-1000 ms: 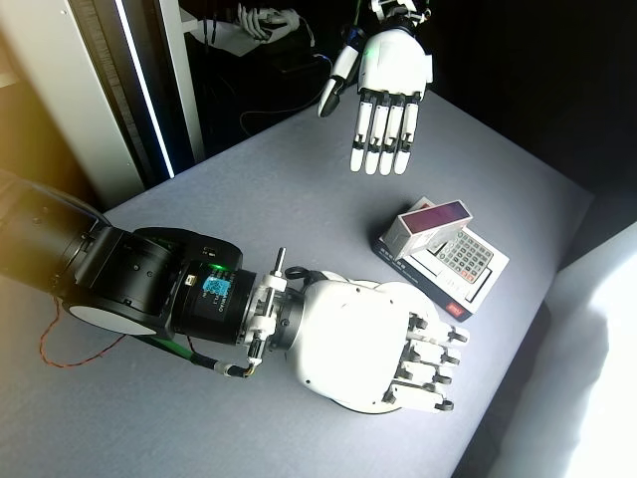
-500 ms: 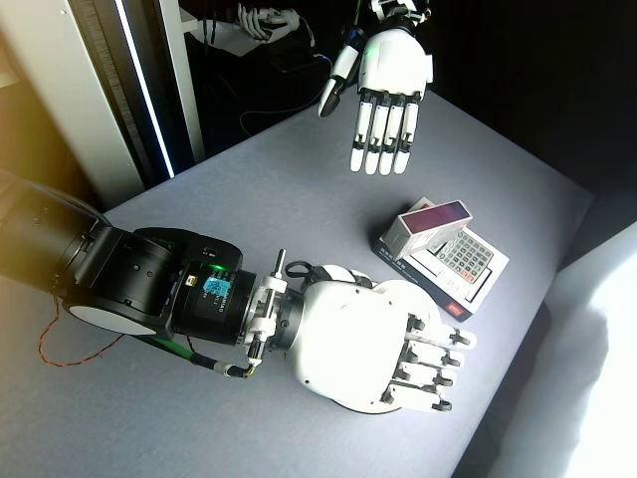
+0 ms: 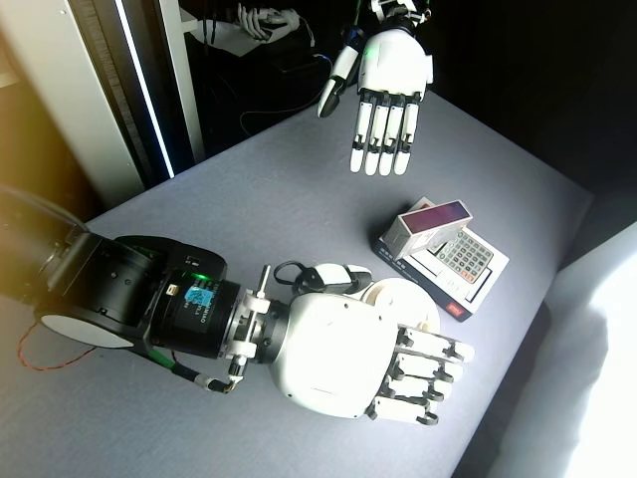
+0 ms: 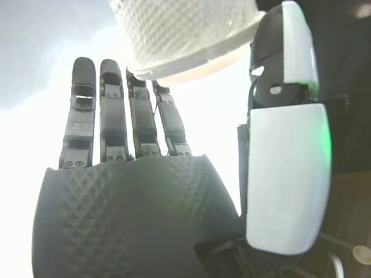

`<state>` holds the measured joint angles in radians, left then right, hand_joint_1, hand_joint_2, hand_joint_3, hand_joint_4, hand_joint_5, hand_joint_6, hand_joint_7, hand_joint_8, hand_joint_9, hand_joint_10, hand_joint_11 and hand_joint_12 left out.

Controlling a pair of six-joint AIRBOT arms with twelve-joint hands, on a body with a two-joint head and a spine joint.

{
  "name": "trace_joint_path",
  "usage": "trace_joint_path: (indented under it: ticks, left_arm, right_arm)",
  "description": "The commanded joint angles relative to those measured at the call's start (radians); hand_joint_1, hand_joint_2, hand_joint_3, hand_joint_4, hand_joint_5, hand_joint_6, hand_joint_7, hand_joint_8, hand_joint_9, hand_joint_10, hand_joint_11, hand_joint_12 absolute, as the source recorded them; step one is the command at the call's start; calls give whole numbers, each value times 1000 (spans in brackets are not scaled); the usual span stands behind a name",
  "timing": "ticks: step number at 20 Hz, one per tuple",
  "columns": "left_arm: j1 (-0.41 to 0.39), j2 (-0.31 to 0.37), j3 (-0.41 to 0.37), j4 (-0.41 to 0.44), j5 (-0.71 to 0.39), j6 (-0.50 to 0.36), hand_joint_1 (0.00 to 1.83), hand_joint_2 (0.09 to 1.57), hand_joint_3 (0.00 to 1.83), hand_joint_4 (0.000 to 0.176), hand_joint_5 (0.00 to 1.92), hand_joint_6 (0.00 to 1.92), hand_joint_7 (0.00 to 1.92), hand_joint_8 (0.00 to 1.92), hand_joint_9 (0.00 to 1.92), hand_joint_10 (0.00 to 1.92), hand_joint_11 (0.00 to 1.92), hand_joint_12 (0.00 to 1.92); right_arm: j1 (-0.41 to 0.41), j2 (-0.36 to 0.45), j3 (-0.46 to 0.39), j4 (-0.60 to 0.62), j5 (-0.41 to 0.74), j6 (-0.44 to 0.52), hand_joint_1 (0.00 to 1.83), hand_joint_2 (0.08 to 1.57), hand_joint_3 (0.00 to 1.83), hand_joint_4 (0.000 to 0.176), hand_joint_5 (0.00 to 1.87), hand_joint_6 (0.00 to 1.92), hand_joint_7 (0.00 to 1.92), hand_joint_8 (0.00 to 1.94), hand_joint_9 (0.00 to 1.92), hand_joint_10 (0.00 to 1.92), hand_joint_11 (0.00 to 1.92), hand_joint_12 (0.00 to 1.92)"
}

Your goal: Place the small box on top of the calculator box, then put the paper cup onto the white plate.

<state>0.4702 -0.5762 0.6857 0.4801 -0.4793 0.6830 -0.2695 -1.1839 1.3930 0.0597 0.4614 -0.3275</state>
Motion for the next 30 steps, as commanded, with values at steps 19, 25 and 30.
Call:
trace_joint_path:
  ticks: [19,25,30]
  left_arm:
    - [-57,-6,1,-23,-43,-1,0,1298,0,0,354,2,366,2,303,3,2,496]
    - [-69,-14,3,-19,-30,-2,0,1295,0,0,326,4,338,5,292,11,23,446]
    - [-77,-14,-8,-26,-30,-2,0,1293,0,0,318,0,327,1,270,2,0,456]
  right_arm:
    - [118,434,-242,-904,64,571,545,679,0,0,0,0,0,0,0,0,0,0]
    - [32,568,-336,-931,23,604,396,669,0,0,0,0,0,0,0,0,0,0]
    - [21,581,-350,-969,24,604,156,718,12,0,0,0,0,0,0,0,0,0]
